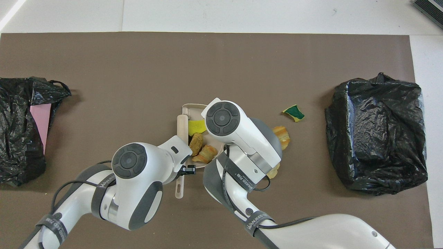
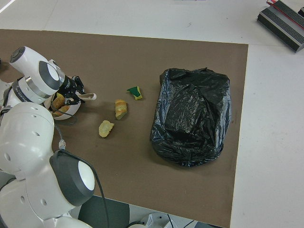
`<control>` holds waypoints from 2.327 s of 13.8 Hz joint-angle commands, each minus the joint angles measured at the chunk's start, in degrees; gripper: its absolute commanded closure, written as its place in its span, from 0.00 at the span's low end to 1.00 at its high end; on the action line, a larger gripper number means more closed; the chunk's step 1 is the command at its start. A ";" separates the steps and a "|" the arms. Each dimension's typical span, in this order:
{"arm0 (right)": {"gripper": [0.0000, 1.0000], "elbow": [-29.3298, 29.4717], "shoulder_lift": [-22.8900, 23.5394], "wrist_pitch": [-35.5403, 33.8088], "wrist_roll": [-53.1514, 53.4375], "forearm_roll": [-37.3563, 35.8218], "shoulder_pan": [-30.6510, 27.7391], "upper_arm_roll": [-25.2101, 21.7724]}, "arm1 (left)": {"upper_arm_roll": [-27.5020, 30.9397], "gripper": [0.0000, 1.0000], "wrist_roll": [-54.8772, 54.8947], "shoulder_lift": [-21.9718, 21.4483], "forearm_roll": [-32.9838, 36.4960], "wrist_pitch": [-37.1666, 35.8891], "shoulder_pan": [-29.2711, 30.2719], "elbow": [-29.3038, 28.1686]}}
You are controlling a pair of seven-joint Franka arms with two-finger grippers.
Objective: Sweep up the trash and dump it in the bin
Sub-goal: 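Sweep the yellow sponge pieces into the dustpan with the left gripper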
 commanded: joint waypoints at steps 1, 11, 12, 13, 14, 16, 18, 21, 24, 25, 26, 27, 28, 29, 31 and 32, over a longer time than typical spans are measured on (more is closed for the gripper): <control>1.00 -2.52 -1.73 1.00 -2.56 1.66 -0.20 0.40 | 0.42 1.00 -3.23 -2.28 -1.34 -0.13 -1.56 -0.20; 1.00 -2.43 -1.73 1.18 -2.74 1.66 -0.20 0.58 | 0.78 1.00 -19.19 -15.55 10.84 -29.46 9.70 -2.40; 1.00 -2.43 -1.64 1.18 -2.74 1.57 -0.20 0.49 | 0.77 1.00 -22.98 -17.21 12.35 -31.23 9.26 -3.88; 1.00 -2.43 -1.64 1.27 -2.74 1.66 -0.20 0.58 | 0.51 1.00 -26.32 -18.97 12.63 -31.86 9.17 -5.81; 1.00 -2.43 -1.64 1.79 -2.83 1.66 -0.20 0.58 | 0.42 1.00 -29.84 -21.42 12.72 -31.86 9.08 -8.79; 1.00 -2.43 -1.64 2.06 -2.74 1.66 -0.11 0.58 | 0.07 1.00 -36.26 -27.49 12.81 -31.25 9.08 -15.82; 1.00 -2.52 -1.64 2.32 -3.61 1.66 0.15 0.58 | -0.10 1.00 -36.73 -28.22 12.89 -27.58 8.99 -19.52; 1.00 -2.78 -1.73 2.41 -3.70 1.66 0.15 0.58 | -0.46 1.00 -35.24 -24.98 12.72 -19.15 8.91 -20.33; 1.00 -3.31 -2.08 2.50 -3.79 1.66 0.24 0.58 | -0.37 1.00 -28.49 -21.19 9.75 -10.53 8.55 -19.54; 1.00 -3.31 -2.08 2.50 -3.79 1.66 0.24 0.58 | -0.37 1.00 -24.38 -19.97 7.64 -8.85 8.47 -19.19; 1.00 -3.31 -2.08 2.41 -3.79 1.66 0.24 0.58 | -0.37 1.00 -20.59 -18.47 6.49 -7.79 8.47 -18.49; 1.00 -3.40 -2.17 2.41 -3.79 1.66 0.24 0.58 | -0.46 1.00 -17.77 -16.37 4.48 -6.39 8.47 -17.09; 1.00 -3.49 -2.17 2.41 -3.79 1.66 0.24 0.58 | -0.46 1.00 -13.83 -14.52 3.15 -5.24 8.38 -15.25; 1.00 -3.49 -2.26 2.41 -3.79 1.66 0.24 0.58 | -0.54 1.00 -9.96 -12.85 2.10 -5.15 8.38 -13.14; 1.00 -3.49 -2.17 2.32 -3.70 1.57 0.24 0.58 | -0.46 1.00 -6.50 -10.03 -1.15 -4.10 3.58 -10.41; 1.00 -3.49 -2.17 2.41 -3.62 1.66 0.33 0.58 | -0.54 1.00 -6.14 -9.59 -1.60 -1.92 1.80 -10.40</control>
